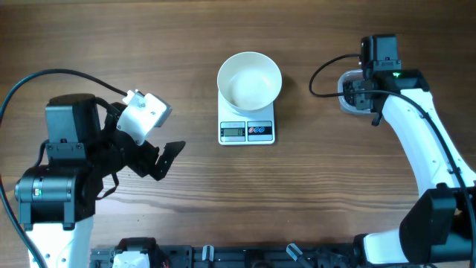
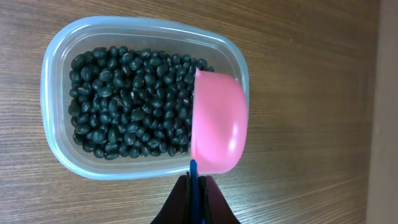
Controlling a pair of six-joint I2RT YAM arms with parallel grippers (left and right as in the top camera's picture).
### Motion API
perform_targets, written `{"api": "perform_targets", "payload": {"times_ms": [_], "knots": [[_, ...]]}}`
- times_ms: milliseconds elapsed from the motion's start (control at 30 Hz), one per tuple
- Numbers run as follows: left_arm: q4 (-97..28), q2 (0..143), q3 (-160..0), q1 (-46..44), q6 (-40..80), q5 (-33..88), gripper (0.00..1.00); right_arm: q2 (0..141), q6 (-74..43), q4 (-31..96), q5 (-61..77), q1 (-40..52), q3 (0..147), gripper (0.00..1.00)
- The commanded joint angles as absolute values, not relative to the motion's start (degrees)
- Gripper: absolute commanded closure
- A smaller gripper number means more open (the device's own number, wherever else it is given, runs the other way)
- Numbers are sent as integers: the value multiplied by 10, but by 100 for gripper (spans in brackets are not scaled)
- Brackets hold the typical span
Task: Scoop item into bowl and weigh 150g on scale
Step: 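Move the pink scoop with the right gripper over the bean tub, then lower the pink scoop into the black beans with the right gripper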
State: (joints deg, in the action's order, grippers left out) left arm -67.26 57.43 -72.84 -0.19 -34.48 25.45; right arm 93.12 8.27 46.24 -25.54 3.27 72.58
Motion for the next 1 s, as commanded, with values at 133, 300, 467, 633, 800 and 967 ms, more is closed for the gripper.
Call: {"api": "perform_targets", "payload": {"times_ms": [133, 300, 467, 633, 800, 967], "knots": [[-671, 575, -740, 2, -356, 267, 0, 984, 105, 457, -244, 20, 735, 96], [-671, 575, -740, 2, -356, 267, 0, 998, 105, 456, -184, 18, 735, 96], [-671, 575, -740, 2, -356, 267, 0, 998, 105, 458, -130, 15, 735, 96], [-671, 575, -739, 2, -356, 267, 0, 999, 102, 458, -83, -15, 735, 96], [-671, 575, -740, 2, -356, 267, 0, 999, 89, 464, -28, -50, 735, 96], [-671, 575, -740, 2, -356, 267, 0, 999, 88, 472, 51, -79, 735, 96]]}}
